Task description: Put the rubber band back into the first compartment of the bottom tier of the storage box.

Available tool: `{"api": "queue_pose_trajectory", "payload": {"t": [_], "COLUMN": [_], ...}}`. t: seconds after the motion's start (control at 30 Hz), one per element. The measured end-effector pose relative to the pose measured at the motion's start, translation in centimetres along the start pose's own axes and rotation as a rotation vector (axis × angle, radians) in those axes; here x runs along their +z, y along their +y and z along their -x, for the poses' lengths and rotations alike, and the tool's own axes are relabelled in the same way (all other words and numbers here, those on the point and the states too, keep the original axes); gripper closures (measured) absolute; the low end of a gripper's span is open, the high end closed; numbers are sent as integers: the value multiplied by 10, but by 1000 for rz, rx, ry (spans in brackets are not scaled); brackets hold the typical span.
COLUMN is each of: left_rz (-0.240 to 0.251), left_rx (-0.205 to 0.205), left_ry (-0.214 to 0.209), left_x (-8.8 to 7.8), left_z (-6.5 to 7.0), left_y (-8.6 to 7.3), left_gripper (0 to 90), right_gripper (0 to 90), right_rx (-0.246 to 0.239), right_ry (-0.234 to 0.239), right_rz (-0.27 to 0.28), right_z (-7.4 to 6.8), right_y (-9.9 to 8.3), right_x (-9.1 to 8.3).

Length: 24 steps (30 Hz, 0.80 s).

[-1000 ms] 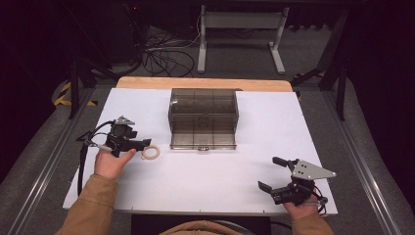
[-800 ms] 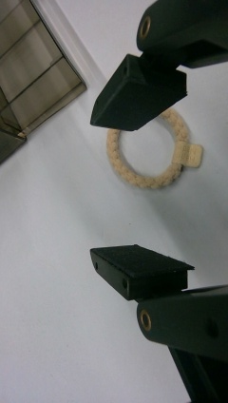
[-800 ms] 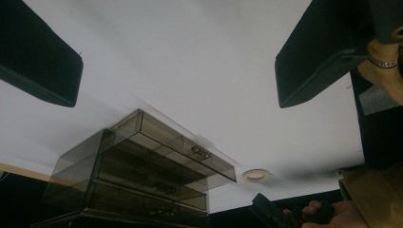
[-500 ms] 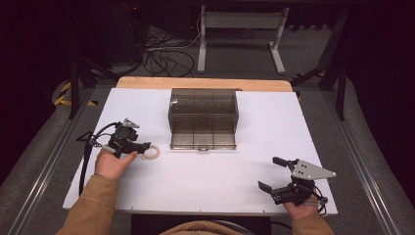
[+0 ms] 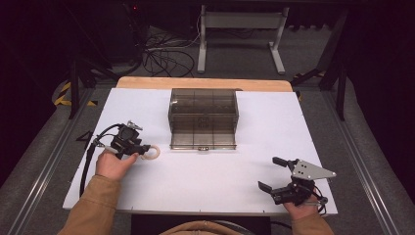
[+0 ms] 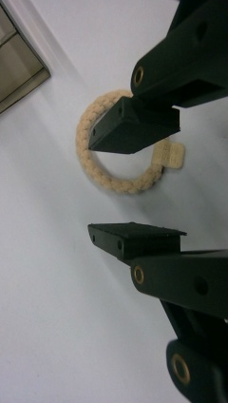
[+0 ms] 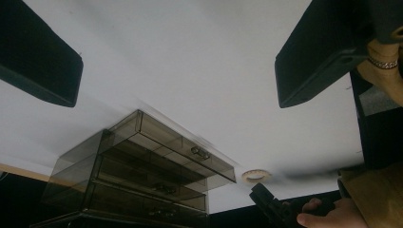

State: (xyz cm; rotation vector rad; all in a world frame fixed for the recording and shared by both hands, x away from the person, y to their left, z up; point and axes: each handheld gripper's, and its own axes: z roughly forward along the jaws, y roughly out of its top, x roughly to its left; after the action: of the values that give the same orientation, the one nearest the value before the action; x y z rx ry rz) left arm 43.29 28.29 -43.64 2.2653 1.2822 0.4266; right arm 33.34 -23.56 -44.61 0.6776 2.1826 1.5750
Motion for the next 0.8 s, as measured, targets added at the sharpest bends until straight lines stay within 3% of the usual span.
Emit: {"api": "queue_pose_trajectory", "payload": {"t": [0.4,0.57,0.8], "left_rz": [-32,-56,-58], "left_rx": [12,22,25], "left_ry": [6,24,26], "left_x": [6,8,8], "left_z": [2,4,5], "left_y": [0,1,1], "left_gripper": [690,823,843], "right_gripper": [23,23,23], "right_rx": [-2,-3,-3], "right_ry": [1,1,3], "right_rz": [-2,-3,-2], "right_z": [0,0,0], "right_y": [0,0,0], "right_x": [0,0,1]}}
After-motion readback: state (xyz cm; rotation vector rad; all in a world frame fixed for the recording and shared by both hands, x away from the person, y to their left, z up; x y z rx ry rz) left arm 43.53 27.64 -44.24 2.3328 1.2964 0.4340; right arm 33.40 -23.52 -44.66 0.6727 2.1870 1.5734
